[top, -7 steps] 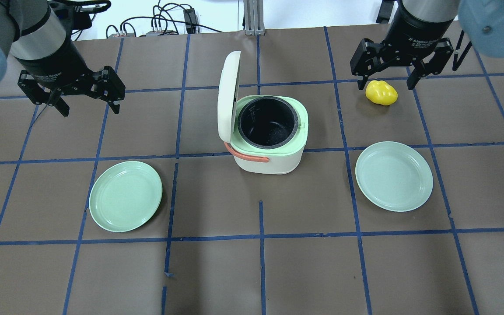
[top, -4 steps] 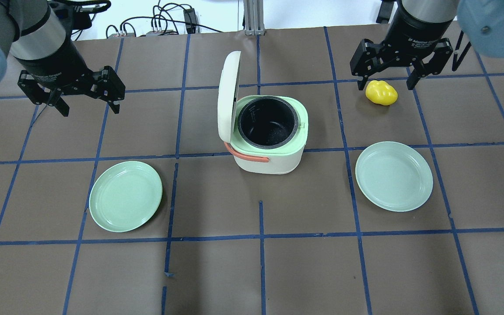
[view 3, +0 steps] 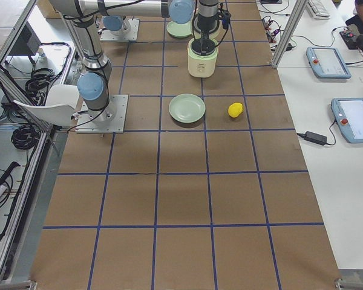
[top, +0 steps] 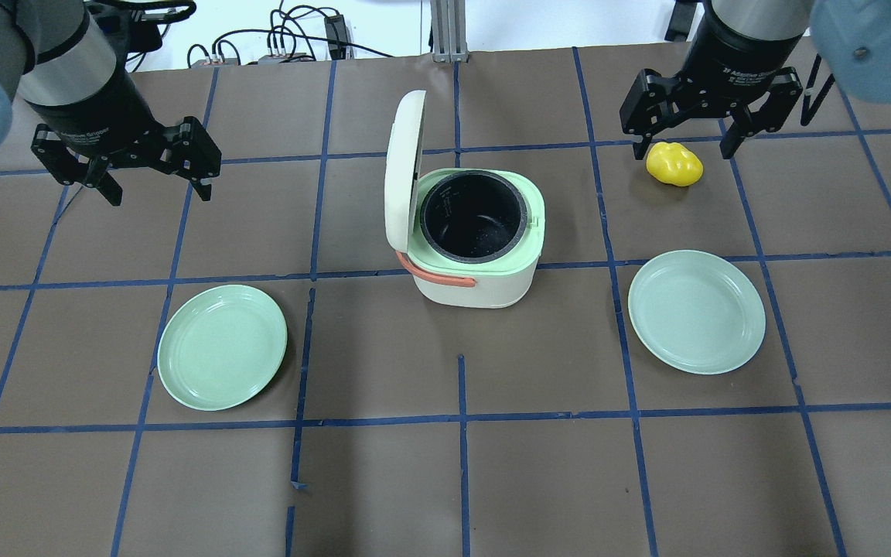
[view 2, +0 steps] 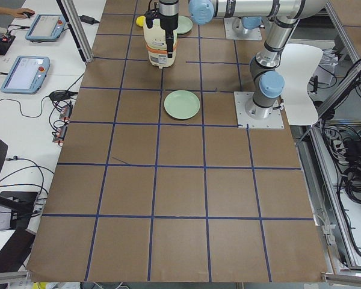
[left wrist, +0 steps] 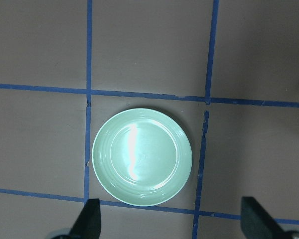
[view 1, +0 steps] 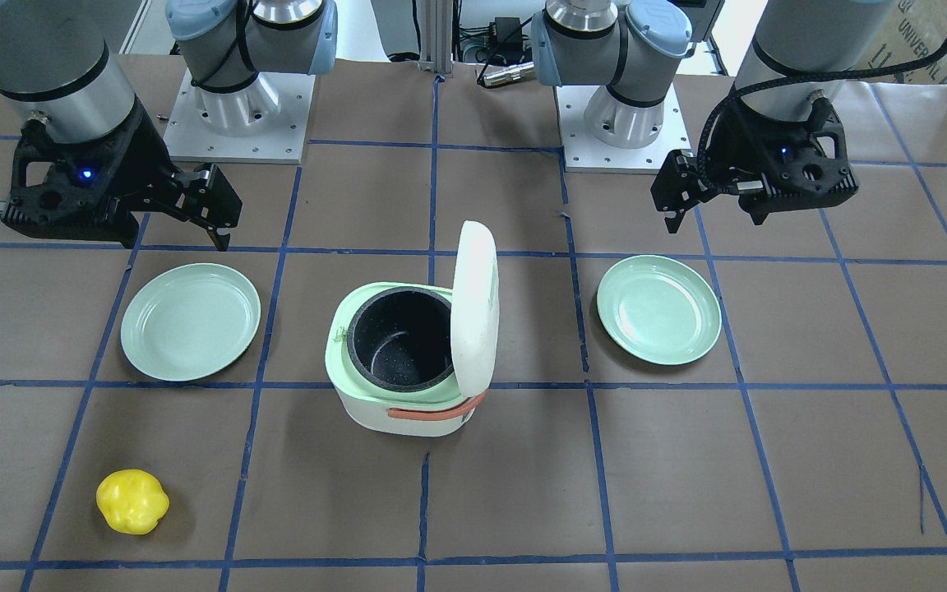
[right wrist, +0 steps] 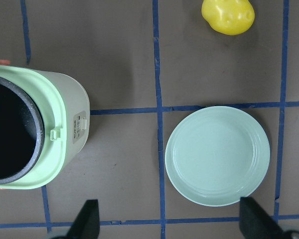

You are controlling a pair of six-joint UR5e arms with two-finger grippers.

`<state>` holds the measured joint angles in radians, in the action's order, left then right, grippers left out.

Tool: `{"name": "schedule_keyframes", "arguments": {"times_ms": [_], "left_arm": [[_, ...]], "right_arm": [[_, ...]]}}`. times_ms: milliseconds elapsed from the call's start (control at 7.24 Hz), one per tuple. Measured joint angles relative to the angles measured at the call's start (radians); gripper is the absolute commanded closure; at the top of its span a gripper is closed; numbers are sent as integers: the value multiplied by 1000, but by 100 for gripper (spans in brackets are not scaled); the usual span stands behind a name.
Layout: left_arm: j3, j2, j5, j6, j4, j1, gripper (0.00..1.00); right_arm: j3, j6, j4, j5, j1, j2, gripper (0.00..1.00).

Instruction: Press rice cooker button

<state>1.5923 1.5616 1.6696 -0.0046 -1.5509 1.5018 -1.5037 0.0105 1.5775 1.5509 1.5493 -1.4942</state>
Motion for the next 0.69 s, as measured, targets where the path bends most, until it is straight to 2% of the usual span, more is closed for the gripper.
{"name": "schedule_keyframes", "arguments": {"times_ms": [691], "left_arm": [[0,0,0,0,-1,0,0]], "right_arm": [[0,-9,-1,0,0,3,0]]}}
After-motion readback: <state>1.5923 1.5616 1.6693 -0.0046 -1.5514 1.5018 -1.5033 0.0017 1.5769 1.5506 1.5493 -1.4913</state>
